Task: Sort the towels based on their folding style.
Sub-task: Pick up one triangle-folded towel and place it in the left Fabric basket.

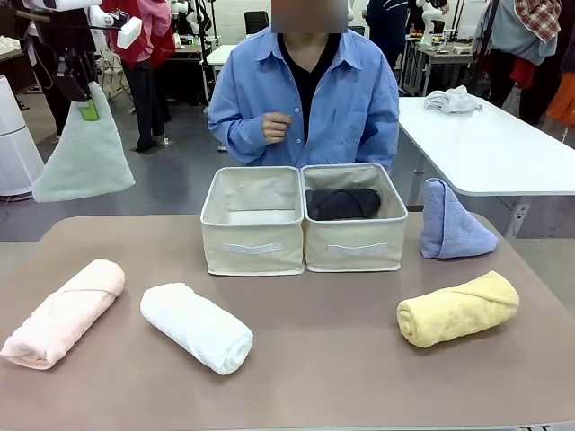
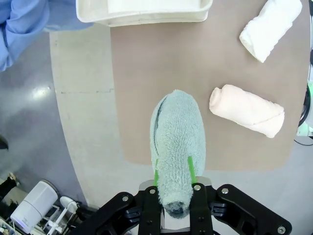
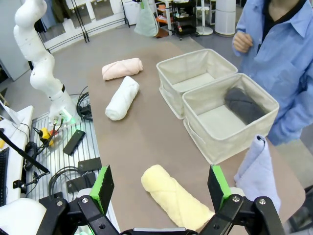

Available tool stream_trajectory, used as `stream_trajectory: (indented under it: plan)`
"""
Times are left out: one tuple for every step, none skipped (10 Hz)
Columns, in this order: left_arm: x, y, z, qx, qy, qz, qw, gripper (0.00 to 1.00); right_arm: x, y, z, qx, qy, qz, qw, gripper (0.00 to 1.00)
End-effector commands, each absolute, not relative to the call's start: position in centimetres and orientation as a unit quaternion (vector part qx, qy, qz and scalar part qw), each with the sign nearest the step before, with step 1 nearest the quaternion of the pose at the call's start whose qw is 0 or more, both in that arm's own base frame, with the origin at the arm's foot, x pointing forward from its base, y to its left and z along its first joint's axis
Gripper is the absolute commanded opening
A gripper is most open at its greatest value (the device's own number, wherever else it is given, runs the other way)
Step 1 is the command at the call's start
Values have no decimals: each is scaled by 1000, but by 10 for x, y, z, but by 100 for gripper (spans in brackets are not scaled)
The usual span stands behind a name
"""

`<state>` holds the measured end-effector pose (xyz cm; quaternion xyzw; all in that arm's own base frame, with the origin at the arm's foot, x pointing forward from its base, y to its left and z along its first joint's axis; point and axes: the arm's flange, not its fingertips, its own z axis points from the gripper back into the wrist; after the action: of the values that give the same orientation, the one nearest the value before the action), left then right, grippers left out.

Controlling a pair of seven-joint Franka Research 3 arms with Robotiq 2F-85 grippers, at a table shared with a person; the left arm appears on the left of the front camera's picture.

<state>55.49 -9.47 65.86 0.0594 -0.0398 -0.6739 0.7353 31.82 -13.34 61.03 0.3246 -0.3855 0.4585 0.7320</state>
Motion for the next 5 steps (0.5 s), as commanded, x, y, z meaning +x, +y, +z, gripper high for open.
stream_trajectory:
  plan:
    - [555, -93, 659, 58, -41, -672, 737, 18, 318, -132, 610, 326, -390, 461, 728, 100]
    - [554, -91, 656, 46, -41, -673, 737, 18, 318, -132, 610, 326, -390, 461, 728, 100]
    - [545, -90, 654, 34, -37, -682, 730, 18, 318, -132, 610, 326, -390, 461, 728, 100]
    - [542, -94, 657, 28, -44, -687, 725, 18, 318, -132, 610, 326, -390, 461, 728, 100]
    - [542, -105, 661, 30, -42, -694, 718, 18, 318, -132, 610, 326, -390, 461, 728, 100]
